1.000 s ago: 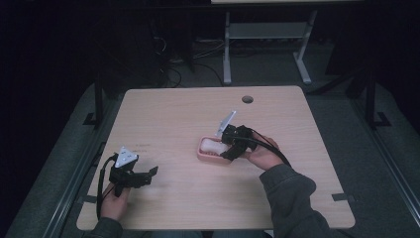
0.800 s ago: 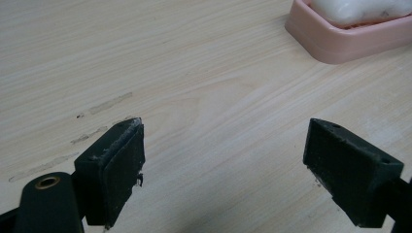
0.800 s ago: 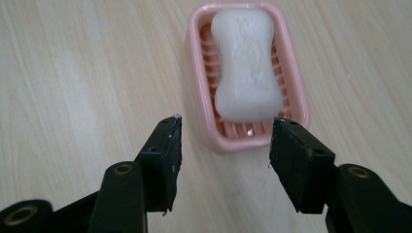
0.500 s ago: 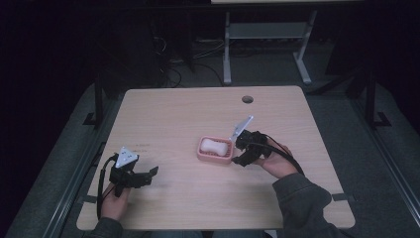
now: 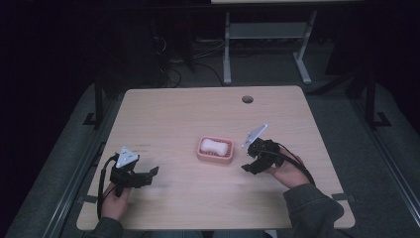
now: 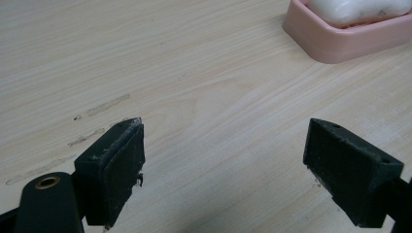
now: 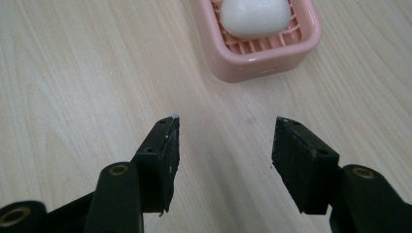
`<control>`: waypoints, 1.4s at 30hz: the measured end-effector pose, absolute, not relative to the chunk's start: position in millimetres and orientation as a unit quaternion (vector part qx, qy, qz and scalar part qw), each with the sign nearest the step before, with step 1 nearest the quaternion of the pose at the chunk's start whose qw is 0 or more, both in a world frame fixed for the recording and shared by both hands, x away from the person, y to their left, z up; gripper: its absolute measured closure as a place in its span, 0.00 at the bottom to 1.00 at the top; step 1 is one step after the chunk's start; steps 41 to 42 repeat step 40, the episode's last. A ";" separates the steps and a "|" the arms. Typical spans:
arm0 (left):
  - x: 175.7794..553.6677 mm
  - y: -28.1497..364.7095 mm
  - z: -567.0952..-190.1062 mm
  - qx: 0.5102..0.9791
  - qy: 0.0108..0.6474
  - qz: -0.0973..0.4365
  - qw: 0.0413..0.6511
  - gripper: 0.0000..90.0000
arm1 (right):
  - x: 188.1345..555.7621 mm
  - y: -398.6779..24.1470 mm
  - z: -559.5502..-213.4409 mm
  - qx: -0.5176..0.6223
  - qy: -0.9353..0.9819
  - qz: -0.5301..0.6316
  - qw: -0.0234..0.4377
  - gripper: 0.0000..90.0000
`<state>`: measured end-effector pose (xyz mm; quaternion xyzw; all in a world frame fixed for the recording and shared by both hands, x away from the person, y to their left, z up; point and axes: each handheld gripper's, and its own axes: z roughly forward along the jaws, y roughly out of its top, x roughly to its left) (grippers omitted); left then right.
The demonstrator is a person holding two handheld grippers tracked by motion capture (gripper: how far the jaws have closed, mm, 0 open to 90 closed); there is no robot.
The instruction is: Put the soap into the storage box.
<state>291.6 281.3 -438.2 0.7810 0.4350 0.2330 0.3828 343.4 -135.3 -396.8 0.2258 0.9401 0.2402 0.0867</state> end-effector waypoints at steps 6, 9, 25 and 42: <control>291.6 281.7 -438.4 0.783 0.434 0.232 0.381 0.16 | 335.9 -149.1 -404.3 0.238 0.936 0.246 0.081 0.47; 291.4 282.0 -438.0 0.783 0.434 0.233 0.381 0.16 | 332.3 -155.0 -406.7 0.241 0.935 0.247 0.083 0.48; 290.3 280.6 -437.1 0.784 0.429 0.236 0.382 0.16 | 285.3 -204.8 -421.7 0.302 0.905 0.284 0.096 0.42; 288.1 280.9 -436.1 0.783 0.426 0.237 0.386 0.16 | 250.2 -220.3 -439.7 0.334 0.875 0.330 0.121 0.34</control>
